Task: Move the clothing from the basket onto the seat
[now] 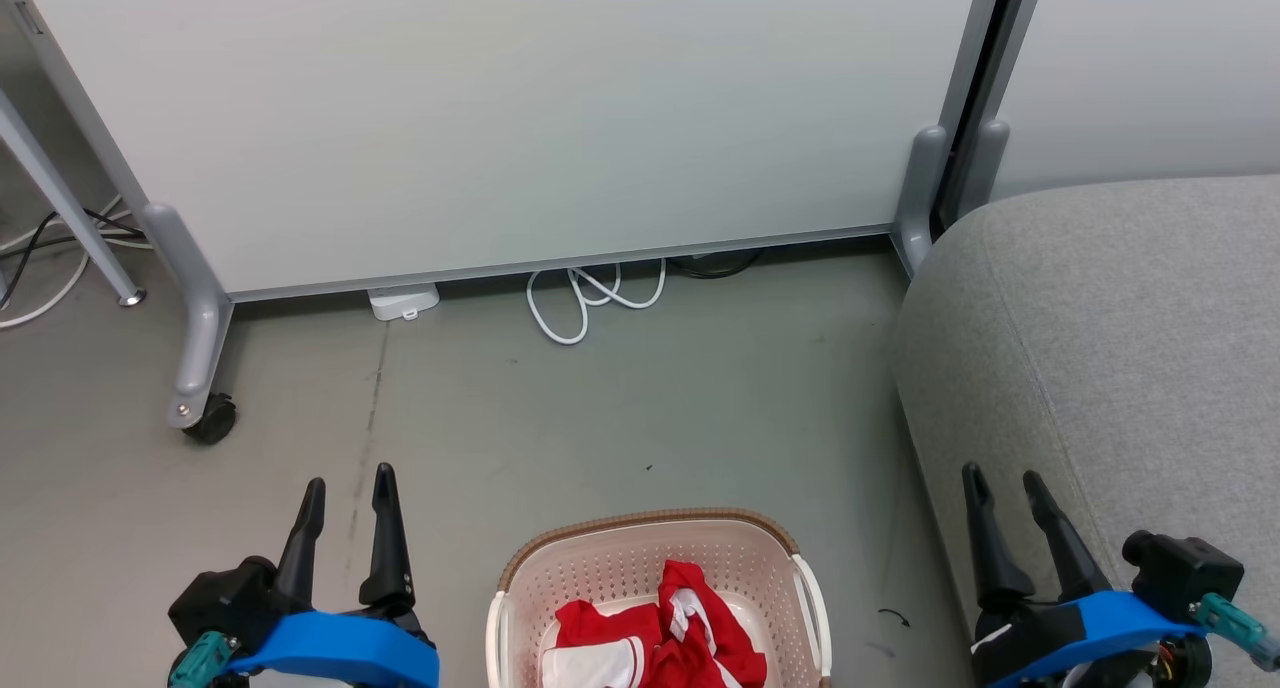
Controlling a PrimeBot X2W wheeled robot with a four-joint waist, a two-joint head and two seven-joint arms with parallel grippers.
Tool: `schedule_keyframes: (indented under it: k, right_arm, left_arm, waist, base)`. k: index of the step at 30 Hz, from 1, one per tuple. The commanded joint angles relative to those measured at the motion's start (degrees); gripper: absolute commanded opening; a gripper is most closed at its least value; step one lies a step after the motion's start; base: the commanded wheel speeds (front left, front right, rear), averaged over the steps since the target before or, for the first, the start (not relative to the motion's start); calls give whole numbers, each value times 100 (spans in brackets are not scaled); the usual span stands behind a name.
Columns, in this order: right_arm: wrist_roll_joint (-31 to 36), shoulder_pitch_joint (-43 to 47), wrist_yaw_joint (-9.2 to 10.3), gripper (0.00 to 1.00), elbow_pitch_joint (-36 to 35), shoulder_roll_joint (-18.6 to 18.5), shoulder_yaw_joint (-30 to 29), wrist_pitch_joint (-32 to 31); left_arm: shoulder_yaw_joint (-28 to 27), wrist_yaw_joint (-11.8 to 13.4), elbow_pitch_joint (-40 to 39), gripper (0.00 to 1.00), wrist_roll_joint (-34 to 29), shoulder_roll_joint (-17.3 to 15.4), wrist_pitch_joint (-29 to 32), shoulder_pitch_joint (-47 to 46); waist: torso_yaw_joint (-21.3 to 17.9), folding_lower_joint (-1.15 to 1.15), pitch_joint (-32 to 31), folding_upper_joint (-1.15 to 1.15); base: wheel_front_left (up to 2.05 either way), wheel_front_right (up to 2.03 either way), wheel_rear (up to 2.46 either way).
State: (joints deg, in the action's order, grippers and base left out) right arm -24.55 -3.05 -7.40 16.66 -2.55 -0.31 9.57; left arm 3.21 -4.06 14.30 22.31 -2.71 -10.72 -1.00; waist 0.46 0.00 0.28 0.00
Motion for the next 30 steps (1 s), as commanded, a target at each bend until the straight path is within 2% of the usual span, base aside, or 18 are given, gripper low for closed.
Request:
schedule_keyframes:
  k: [1,30]
  right_arm:
    - [105,-98,-11,100,-8,-38,16,20]
    - [1309,-31,-14,100,45,-44,118,199]
  left_arm:
    - [17,13,6,100,-115,-28,-36,-30]
    - [122,112,394,100,-913,-27,-372,10]
  waist:
    - [0,0,0,0]
    - [-36,0,-56,0]
  base:
    - [0,0,0]
    - [0,0,0]
